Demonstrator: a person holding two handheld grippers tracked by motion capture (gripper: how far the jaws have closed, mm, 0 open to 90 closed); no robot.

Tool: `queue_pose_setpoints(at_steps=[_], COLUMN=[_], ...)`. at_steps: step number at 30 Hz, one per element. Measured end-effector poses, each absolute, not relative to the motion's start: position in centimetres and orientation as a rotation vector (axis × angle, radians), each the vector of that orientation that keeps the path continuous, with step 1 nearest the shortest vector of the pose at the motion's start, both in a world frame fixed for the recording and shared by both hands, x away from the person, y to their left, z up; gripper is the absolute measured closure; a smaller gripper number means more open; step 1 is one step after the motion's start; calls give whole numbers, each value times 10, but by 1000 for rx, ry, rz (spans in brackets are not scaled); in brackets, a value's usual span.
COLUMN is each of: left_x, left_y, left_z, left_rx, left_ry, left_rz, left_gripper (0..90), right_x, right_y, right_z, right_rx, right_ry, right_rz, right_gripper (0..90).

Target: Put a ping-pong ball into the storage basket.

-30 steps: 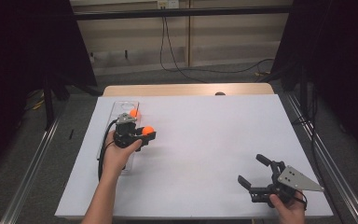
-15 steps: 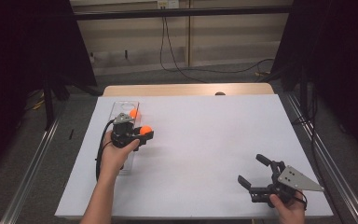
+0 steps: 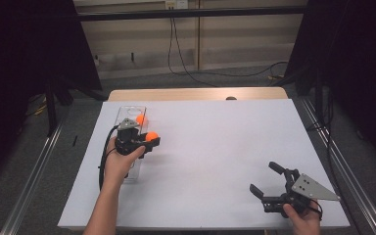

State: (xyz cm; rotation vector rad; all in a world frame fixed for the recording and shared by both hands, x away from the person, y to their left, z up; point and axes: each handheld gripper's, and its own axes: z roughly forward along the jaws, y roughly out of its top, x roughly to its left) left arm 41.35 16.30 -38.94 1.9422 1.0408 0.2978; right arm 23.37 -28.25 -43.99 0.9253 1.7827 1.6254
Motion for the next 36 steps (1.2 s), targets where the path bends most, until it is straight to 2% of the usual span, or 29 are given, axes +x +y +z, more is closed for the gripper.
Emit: queue_pose_setpoints(at_steps=[36], left_x=[414], left_y=[178], left_z=[-385], left_rx=[1943], left_ry=[1056], left_rz=[329], left_gripper=[510], right_x=[234], right_y=[-282], right_z=[-440], right_rx=[921], right_ry=[1786], right_rz=[1626], right_gripper=[24])
